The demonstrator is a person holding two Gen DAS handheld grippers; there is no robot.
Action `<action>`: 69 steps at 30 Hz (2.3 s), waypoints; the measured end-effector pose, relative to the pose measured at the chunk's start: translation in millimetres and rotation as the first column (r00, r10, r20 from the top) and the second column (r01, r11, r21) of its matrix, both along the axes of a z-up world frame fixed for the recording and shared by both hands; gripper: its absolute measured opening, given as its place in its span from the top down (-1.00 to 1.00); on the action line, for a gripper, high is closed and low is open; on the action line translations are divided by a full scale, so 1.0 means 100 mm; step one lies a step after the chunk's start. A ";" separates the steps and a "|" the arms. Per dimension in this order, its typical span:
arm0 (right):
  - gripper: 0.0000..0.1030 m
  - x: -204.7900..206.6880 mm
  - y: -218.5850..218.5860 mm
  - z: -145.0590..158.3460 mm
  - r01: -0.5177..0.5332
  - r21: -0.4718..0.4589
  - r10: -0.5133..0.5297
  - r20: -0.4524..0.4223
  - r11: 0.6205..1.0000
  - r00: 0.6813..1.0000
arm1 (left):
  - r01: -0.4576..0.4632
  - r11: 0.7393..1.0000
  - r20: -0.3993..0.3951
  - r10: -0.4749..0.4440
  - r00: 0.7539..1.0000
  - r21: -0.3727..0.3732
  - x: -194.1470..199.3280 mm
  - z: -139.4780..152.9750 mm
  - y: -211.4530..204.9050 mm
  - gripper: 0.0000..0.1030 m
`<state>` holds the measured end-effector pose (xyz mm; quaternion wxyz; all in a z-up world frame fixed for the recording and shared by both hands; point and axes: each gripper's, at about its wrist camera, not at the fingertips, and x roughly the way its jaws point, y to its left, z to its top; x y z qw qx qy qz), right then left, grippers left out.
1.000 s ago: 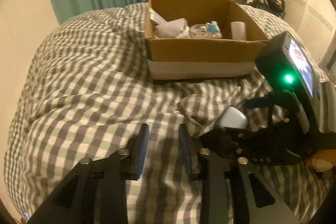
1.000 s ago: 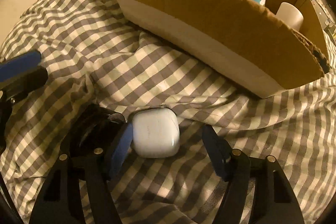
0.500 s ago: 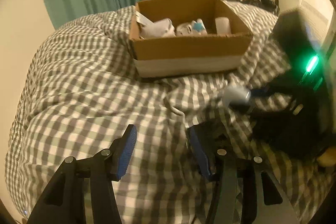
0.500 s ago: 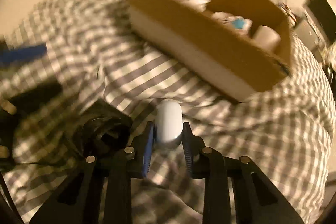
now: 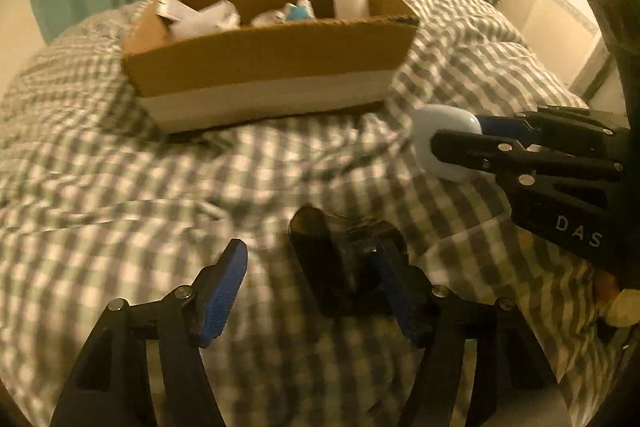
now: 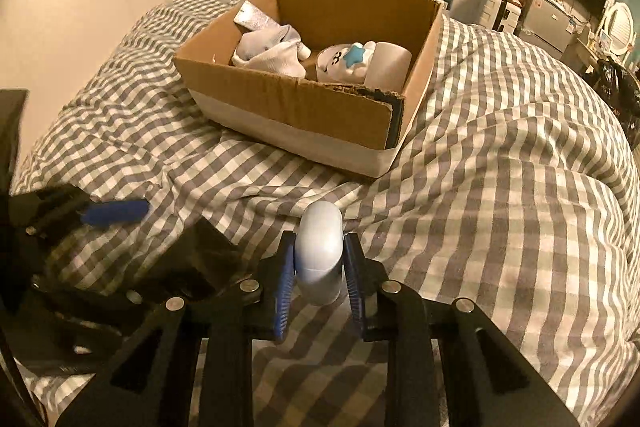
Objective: Organize objects
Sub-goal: 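Grasp the white earbud case with the right gripper while the left gripper grasps the black holder, then lower the earbud case into the box and open the right gripper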
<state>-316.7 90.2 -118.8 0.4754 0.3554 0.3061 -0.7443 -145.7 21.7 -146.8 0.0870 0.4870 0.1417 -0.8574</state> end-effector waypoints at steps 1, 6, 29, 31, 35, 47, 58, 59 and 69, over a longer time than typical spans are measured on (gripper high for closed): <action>0.54 -0.01 0.02 -0.01 0.006 -0.008 -0.006 0.008 1.000 1.000 | 0.007 1.000 0.005 -0.007 1.000 0.024 -0.03 -0.03 0.01 -0.39; 0.55 -0.06 0.11 0.03 0.036 -0.053 -0.034 0.035 0.998 0.999 | 0.043 0.990 0.026 -0.047 0.999 0.137 -0.17 -0.24 0.05 -0.39; -0.20 0.20 -0.44 -0.34 -0.053 0.138 0.050 0.024 0.989 0.998 | -0.158 0.987 -0.107 0.154 0.982 -0.027 0.41 0.46 -0.70 -0.08; -0.20 0.16 -0.56 -0.44 -0.042 0.175 0.037 0.033 0.984 0.999 | -0.169 0.985 -0.108 0.164 0.981 -0.037 0.39 0.46 -0.79 -0.08; -0.20 0.10 -0.75 -0.57 -0.012 0.211 0.013 -0.005 0.978 1.000 | -0.159 0.986 -0.100 0.154 0.983 -0.041 0.32 0.43 -0.86 -0.08; 0.00 0.25 -0.64 -0.42 0.002 0.168 0.013 -0.087 0.986 0.996 | -0.096 0.995 -0.115 0.092 0.989 -0.029 0.27 0.41 -0.80 -0.06; 0.00 0.41 -0.53 0.68 0.003 -0.048 -0.010 -0.161 0.999 0.987 | -0.078 0.992 -0.246 0.052 0.968 -0.096 0.10 1.17 -0.97 0.03; 0.00 0.39 -0.56 0.77 0.004 -0.068 -0.015 -0.166 0.998 0.986 | -0.075 0.992 -0.257 0.046 0.965 -0.105 0.05 1.23 -0.98 0.17; 0.00 -0.16 -1.08 0.90 0.048 -0.145 -0.065 -0.112 0.988 0.992 | -0.032 0.997 -0.255 0.012 0.967 -0.075 -0.81 1.15 -1.29 0.48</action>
